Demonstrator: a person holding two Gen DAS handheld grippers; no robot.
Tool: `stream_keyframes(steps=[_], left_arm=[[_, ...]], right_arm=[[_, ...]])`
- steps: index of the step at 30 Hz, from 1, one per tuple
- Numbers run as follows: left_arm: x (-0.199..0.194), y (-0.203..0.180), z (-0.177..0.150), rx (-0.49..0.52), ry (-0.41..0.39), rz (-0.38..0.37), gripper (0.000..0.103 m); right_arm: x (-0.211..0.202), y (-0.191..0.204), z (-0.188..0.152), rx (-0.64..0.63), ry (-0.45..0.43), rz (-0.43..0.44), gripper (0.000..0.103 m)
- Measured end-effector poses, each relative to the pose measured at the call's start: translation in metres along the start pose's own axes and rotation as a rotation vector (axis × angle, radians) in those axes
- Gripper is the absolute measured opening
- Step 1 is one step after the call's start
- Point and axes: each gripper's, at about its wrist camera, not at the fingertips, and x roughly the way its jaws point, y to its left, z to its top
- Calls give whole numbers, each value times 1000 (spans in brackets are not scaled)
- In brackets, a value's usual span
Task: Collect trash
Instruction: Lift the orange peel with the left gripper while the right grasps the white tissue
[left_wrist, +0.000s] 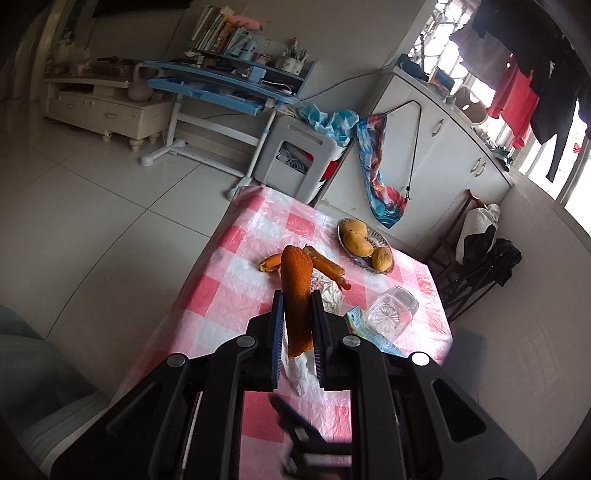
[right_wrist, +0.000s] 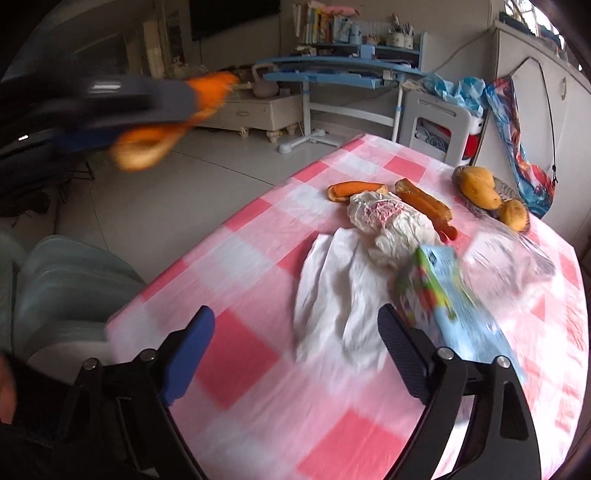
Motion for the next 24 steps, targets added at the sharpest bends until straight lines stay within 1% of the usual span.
stream_keyframes(steps=[3,6,7,8,9,10,11,14,17,21,24], left_arm=[[-3,-1,1,-1,-11,-9,14],[-2,0,2,-11,-8,-17,14],[-2,0,2,-13,-7,-19,14],[-2,0,2,-16,-7,-20,14],[-2,0,2,-17,-7,-22,14],[-2,0,3,-18,-8,-23,14],[-3,0,2,-19,-9,-23,14],[-2,0,3,-17,-5,-21,14],[-2,1,1,-19,4,-18,14],[0,1,-3,-14,13,-8,14],[2,-4,-10,12,26,-2,14]], right_arm=[[16,-10,10,15,24,-19,82],[30,-21,17,37,54,-29,74],[33,-23,18,39,63,-29,67],[37,-25,19,39,75,-26,55],[38,-25,19,31,79,-34,49],[38,-27,19,32,89,-32,35],[36,-28,18,32,91,-28,25],[28,-29,12,26,88,-13,12],[7,-28,2,9,68,6,8],[-35,-22,-15,-3,28,45,7],[-61,-15,-26,-12,6,80,7]])
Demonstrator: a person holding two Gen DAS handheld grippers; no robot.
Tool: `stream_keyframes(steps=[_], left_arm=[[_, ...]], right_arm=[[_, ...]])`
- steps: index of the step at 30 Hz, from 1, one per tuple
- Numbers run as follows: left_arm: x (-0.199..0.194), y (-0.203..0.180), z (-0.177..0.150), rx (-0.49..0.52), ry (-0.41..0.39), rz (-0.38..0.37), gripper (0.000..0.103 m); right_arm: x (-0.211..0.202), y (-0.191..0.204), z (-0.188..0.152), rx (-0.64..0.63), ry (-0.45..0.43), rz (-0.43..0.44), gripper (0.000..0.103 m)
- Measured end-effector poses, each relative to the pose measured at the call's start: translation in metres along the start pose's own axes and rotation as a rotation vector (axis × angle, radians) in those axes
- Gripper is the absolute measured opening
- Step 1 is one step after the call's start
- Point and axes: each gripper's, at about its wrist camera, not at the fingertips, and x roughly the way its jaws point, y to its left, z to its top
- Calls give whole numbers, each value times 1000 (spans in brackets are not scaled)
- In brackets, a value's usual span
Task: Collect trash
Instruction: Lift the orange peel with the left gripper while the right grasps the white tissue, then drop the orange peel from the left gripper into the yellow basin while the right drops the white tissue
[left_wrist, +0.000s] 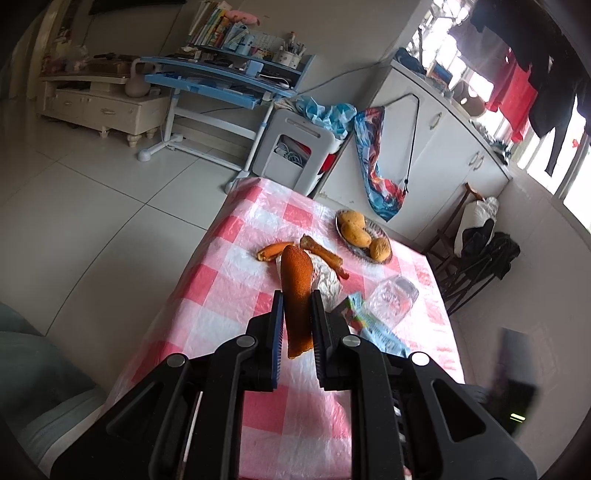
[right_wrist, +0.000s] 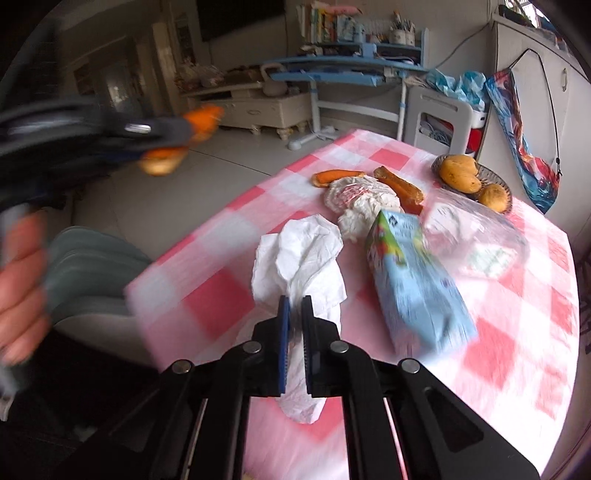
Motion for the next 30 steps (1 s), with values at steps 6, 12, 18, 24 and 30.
stream_keyframes(steps=[6,12,18,24,30], left_arm=[[-3,-20,-20,112,16,8,14],[-15,-31,-61,183,59,30,14],[-31,-43,-92,251,65,49,14],[-46,-48,-115,290,73,59,14],[-53,-49,-140,300,119,73,14]], right_arm=[[-41,24,-34,-32,-1,82,7],[-56,44,-70,-58,38,132,7],[-51,62,-99,-65,85,152,7],[-46,87,-121,-114,139,158,8],[-40,96,-134,-111,175,140,14]])
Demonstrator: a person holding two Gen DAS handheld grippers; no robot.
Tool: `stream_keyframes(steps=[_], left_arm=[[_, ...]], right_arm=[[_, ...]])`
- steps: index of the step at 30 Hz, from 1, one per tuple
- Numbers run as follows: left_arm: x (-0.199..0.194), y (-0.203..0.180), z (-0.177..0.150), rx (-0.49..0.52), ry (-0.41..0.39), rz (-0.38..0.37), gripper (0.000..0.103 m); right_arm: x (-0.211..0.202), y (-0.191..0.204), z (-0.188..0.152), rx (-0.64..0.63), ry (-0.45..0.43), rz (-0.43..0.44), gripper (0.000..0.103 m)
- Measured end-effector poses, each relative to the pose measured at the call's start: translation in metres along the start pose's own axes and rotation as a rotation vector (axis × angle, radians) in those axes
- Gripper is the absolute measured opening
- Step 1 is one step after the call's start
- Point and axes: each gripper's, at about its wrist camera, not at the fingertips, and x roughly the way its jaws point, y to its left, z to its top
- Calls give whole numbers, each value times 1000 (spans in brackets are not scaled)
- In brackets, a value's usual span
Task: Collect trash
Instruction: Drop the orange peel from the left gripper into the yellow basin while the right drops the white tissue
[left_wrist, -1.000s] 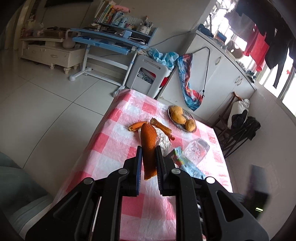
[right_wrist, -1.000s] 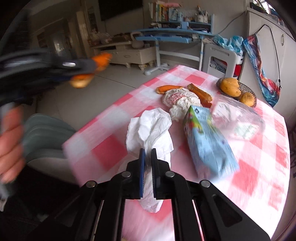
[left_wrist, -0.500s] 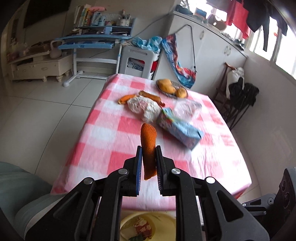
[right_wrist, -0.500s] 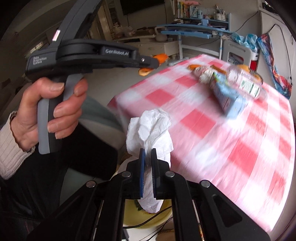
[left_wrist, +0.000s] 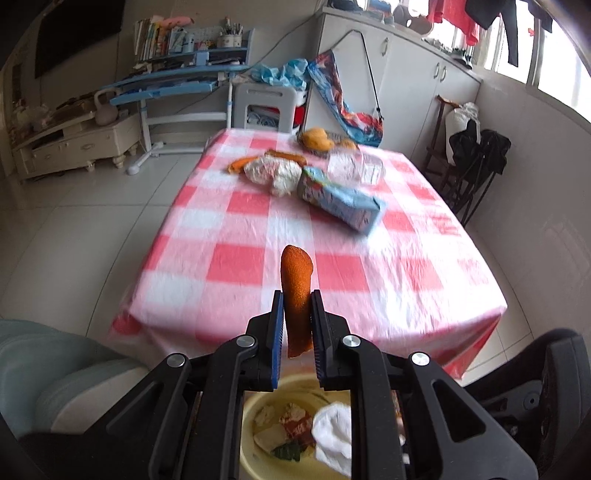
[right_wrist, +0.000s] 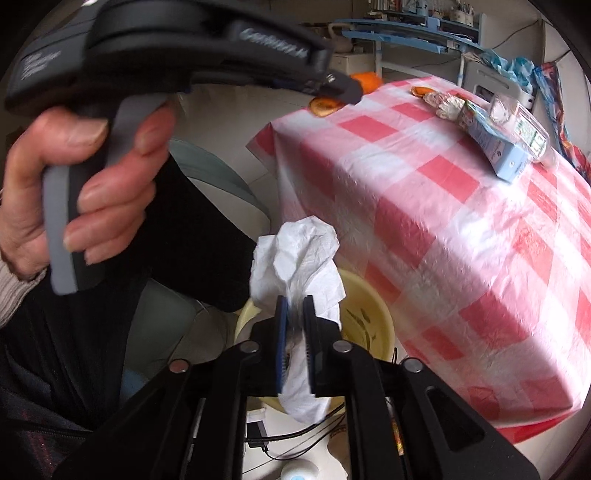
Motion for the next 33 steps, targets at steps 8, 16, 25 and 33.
stream_keyframes(steps=[8,16,25,33], left_arm=[[10,-5,-45,-27,151,11,14],[9,-3,-56,-42,180,42,45],[-16,1,-41,-51,0,142,78],[-24,0,-34,-58,-63,174,88]], right_arm=[[-11,-3,-8,48,-47,-55,63],[-21,-7,-19,164,-108,-276,92],[-33,-18,-20,265,-202,-444,95],[-27,-10,-17,225,-225,-517,95]])
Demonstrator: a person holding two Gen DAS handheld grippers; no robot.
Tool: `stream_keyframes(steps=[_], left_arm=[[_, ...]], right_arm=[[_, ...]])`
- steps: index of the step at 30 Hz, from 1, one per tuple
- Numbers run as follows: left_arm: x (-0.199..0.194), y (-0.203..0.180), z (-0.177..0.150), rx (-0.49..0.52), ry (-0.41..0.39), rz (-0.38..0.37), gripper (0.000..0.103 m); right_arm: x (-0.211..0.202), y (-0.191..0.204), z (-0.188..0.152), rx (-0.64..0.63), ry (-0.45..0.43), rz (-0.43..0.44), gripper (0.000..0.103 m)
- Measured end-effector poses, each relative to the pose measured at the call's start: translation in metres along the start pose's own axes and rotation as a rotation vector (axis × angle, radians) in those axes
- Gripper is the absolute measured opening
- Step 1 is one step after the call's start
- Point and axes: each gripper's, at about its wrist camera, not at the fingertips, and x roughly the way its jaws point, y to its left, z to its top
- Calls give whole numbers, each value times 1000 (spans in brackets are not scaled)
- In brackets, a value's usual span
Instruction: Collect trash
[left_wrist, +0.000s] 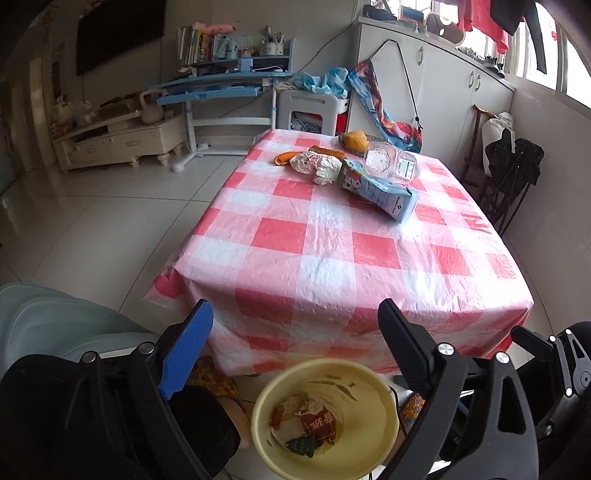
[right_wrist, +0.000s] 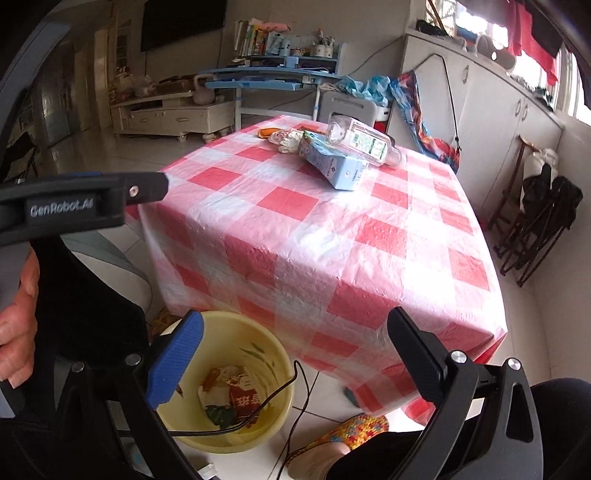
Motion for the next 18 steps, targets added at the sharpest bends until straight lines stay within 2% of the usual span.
stream_keyframes(steps=[7,18], left_arm=[[-3,-4,1,16,-26,9,91],[-2,-4,2,16,-29,8,91]], right_arm=[[2,13,-1,-70,-4,-18,95],[2,15,-2,-73,-3,-27,95]])
